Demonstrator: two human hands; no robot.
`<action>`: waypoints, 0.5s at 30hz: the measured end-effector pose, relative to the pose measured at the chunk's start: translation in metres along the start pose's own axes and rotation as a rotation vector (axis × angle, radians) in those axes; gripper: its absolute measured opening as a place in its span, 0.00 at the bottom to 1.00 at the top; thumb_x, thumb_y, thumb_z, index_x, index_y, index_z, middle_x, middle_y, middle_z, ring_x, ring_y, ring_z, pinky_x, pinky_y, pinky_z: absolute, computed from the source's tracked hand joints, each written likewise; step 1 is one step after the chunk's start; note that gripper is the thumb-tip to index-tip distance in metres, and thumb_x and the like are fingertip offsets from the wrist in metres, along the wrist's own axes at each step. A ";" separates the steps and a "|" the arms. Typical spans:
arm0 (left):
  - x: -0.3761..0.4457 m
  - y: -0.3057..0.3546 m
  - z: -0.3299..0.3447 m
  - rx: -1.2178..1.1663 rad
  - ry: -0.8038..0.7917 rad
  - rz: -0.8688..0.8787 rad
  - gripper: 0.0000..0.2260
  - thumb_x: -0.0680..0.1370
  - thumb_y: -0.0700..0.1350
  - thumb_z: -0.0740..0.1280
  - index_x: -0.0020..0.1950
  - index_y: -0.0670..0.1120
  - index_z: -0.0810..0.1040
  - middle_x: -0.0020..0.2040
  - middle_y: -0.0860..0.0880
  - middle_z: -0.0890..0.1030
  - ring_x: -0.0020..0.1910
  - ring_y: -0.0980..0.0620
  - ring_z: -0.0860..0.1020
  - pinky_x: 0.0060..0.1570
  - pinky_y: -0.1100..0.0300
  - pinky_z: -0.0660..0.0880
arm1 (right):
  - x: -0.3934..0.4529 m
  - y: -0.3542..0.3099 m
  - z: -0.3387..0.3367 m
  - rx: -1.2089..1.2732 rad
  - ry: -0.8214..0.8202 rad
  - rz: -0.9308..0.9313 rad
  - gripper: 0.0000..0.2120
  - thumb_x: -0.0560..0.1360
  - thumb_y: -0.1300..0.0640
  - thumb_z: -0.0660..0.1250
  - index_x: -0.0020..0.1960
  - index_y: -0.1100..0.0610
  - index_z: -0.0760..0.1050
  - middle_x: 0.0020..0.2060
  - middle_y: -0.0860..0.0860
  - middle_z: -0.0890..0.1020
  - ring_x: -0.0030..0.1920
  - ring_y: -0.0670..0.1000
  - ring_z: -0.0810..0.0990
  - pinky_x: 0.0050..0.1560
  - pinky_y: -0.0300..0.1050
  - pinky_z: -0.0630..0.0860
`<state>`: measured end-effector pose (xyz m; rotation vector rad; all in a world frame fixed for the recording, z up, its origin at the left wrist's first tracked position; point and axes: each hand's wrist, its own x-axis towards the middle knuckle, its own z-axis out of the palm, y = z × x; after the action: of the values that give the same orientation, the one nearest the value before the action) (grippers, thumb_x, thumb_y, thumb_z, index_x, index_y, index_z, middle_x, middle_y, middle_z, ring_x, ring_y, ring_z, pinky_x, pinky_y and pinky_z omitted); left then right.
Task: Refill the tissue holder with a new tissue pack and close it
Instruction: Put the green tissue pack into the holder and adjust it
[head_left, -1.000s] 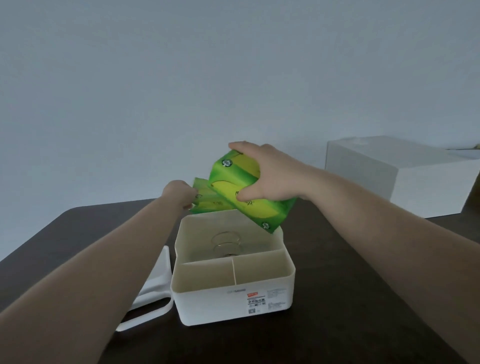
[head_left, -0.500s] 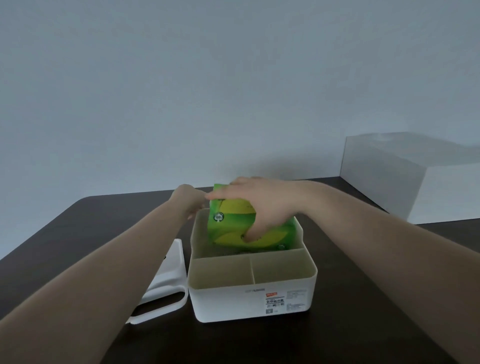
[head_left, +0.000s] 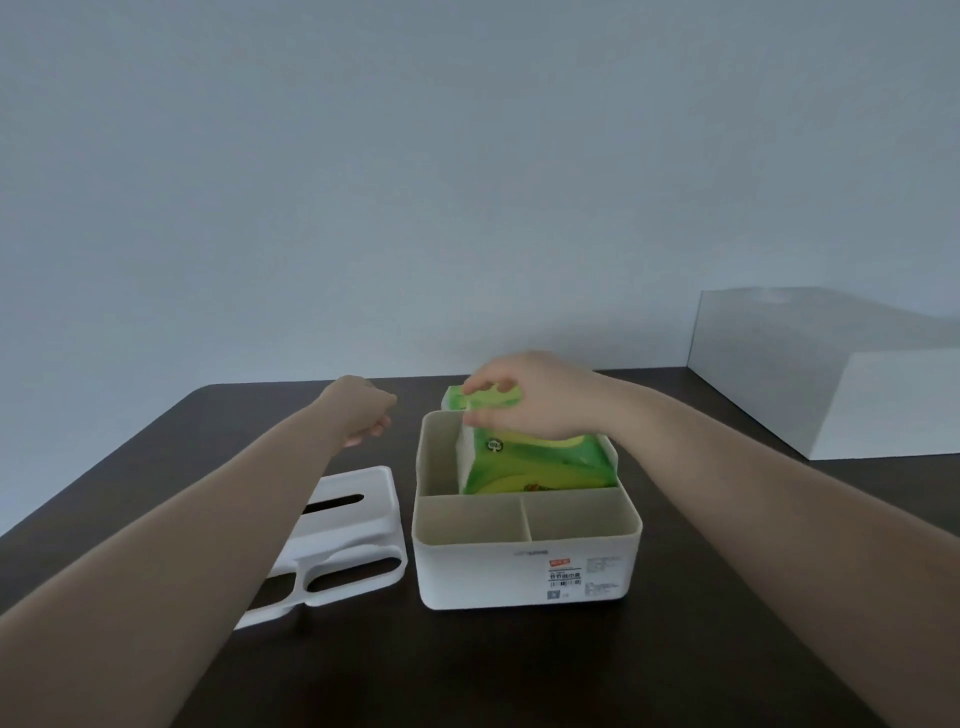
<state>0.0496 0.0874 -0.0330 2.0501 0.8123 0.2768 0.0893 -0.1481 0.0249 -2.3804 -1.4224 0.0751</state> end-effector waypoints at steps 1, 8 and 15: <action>-0.002 -0.007 -0.008 0.016 0.013 0.004 0.06 0.77 0.41 0.61 0.48 0.40 0.76 0.40 0.42 0.79 0.36 0.45 0.73 0.28 0.64 0.62 | 0.002 -0.009 0.003 0.018 0.061 -0.002 0.19 0.76 0.44 0.65 0.65 0.50 0.75 0.64 0.46 0.78 0.65 0.48 0.74 0.59 0.41 0.68; -0.043 -0.057 -0.061 0.204 0.128 -0.047 0.07 0.76 0.39 0.61 0.38 0.40 0.74 0.29 0.45 0.72 0.26 0.48 0.66 0.27 0.63 0.63 | 0.022 -0.077 0.028 0.010 0.114 -0.033 0.12 0.78 0.51 0.62 0.56 0.53 0.80 0.56 0.49 0.82 0.57 0.52 0.78 0.60 0.49 0.75; -0.062 -0.106 -0.084 0.289 0.183 -0.169 0.11 0.75 0.43 0.63 0.52 0.38 0.78 0.47 0.44 0.79 0.39 0.48 0.76 0.33 0.60 0.71 | 0.056 -0.103 0.080 -0.072 -0.062 0.192 0.15 0.76 0.58 0.61 0.57 0.61 0.80 0.56 0.56 0.83 0.55 0.56 0.81 0.55 0.46 0.78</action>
<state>-0.0845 0.1446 -0.0629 2.2276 1.1901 0.2667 0.0118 -0.0332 -0.0068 -2.5889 -1.2388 0.1509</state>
